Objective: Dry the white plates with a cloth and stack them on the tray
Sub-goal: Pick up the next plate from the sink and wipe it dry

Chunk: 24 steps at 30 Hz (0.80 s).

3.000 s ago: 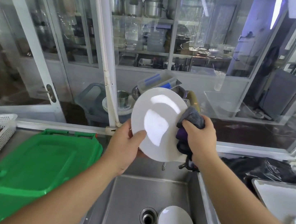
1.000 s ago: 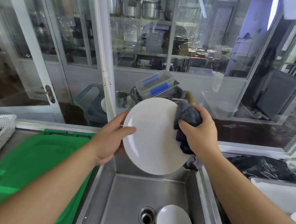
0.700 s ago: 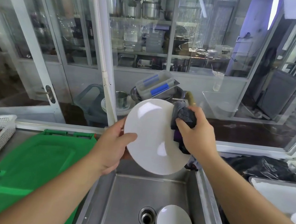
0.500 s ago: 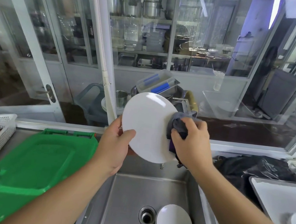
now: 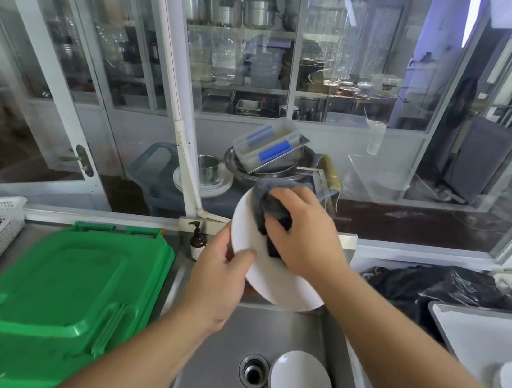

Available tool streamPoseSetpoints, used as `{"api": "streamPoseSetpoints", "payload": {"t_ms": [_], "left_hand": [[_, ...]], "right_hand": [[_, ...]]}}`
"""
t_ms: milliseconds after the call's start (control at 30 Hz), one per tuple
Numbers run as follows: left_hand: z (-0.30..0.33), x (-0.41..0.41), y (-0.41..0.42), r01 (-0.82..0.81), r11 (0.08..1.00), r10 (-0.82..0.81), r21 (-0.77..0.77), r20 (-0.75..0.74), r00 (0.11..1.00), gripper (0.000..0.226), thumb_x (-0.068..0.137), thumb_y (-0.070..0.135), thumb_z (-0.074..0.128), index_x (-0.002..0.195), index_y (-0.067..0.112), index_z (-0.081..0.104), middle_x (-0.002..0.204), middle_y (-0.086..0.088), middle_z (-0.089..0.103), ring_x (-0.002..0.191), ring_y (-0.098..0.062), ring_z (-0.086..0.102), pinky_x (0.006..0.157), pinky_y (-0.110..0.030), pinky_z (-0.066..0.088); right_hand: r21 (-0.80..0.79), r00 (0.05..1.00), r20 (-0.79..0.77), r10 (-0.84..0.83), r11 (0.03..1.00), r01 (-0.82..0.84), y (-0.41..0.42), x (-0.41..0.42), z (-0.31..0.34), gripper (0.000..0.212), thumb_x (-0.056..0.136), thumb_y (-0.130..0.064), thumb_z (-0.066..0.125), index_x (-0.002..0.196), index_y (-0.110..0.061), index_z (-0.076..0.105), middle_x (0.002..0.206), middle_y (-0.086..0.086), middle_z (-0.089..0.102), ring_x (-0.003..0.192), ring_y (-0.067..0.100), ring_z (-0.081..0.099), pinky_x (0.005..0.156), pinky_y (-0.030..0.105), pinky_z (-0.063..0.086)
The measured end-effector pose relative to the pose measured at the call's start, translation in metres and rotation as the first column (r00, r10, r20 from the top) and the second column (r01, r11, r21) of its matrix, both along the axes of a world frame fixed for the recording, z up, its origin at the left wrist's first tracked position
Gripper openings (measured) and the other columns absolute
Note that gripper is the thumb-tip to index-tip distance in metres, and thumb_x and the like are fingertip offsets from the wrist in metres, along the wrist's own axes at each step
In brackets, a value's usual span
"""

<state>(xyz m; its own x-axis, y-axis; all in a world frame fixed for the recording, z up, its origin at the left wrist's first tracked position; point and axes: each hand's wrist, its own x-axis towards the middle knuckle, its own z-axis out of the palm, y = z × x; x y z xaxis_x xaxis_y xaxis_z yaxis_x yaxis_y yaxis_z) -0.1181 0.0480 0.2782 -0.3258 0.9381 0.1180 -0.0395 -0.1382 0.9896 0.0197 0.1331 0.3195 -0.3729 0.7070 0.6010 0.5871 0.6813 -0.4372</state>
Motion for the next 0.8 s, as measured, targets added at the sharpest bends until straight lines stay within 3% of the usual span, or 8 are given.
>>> {"api": "streamPoseSetpoints", "payload": {"t_ms": [133,300,400,567,667,800], "left_hand": [[0.006,-0.005,0.001,-0.010,0.999,0.007,0.034,0.081,0.997,0.045,0.082,0.016,0.061,0.117,0.042,0.072,0.111,0.002,0.078,0.101,-0.022,0.074,0.074,-0.047,0.064],[0.022,-0.022,0.004,-0.081,0.994,0.074,0.078,0.083,0.994,0.053,0.081,0.017,0.060,0.121,0.051,0.068,0.115,0.013,0.074,0.097,-0.007,0.072,0.068,-0.040,0.064],[0.023,-0.029,0.006,-0.105,0.991,0.102,0.087,0.045,0.994,0.053,0.082,0.018,0.059,0.117,0.056,0.067,0.113,0.018,0.074,0.097,-0.003,0.071,0.070,-0.040,0.065],[0.017,-0.029,0.009,-0.108,0.992,0.107,0.067,0.028,0.994,0.056,0.083,0.018,0.058,0.127,0.052,0.064,0.119,0.013,0.074,0.103,-0.011,0.073,0.073,-0.044,0.065],[0.011,-0.024,0.010,-0.089,0.994,0.087,0.059,0.029,0.996,0.056,0.083,0.017,0.059,0.130,0.048,0.065,0.119,0.007,0.075,0.104,-0.020,0.074,0.072,-0.048,0.065],[0.000,-0.011,0.005,-0.039,0.998,0.040,0.054,-0.022,0.999,0.054,0.078,0.027,0.062,0.130,0.044,0.066,0.116,0.004,0.076,0.105,-0.025,0.074,0.076,-0.049,0.065]], "right_hand": [[0.039,0.993,0.027,-0.118,0.992,0.116,0.024,0.006,0.009,0.034,0.096,-0.020,0.067,0.130,-0.017,0.068,0.123,0.011,0.063,0.095,0.039,0.064,0.071,0.033,0.044],[-0.091,0.965,0.036,-0.259,0.961,0.261,0.020,0.015,-0.007,0.037,0.098,-0.031,0.063,0.134,-0.023,0.064,0.132,0.011,0.062,0.097,0.037,0.066,0.074,0.033,0.045],[-0.205,0.978,0.059,-0.201,0.956,0.209,0.002,0.014,-0.023,0.037,0.095,-0.034,0.064,0.131,-0.026,0.064,0.126,0.008,0.063,0.099,0.033,0.064,0.079,0.036,0.049],[-0.253,0.998,-0.054,-0.027,0.967,0.013,-0.033,0.004,-0.038,0.045,0.087,-0.034,0.063,0.132,-0.029,0.065,0.124,-0.008,0.062,0.105,0.012,0.056,0.076,0.013,0.039],[-0.209,0.993,-0.078,0.083,0.973,-0.098,-0.028,0.002,-0.025,0.041,0.088,-0.026,0.069,0.129,-0.027,0.068,0.119,-0.006,0.064,0.101,0.017,0.061,0.081,0.028,0.051],[-0.113,0.993,-0.067,0.094,0.988,-0.101,-0.004,-0.002,0.003,0.040,0.092,-0.021,0.074,0.131,-0.022,0.070,0.124,0.000,0.068,0.106,0.021,0.064,0.086,0.028,0.050]]}}
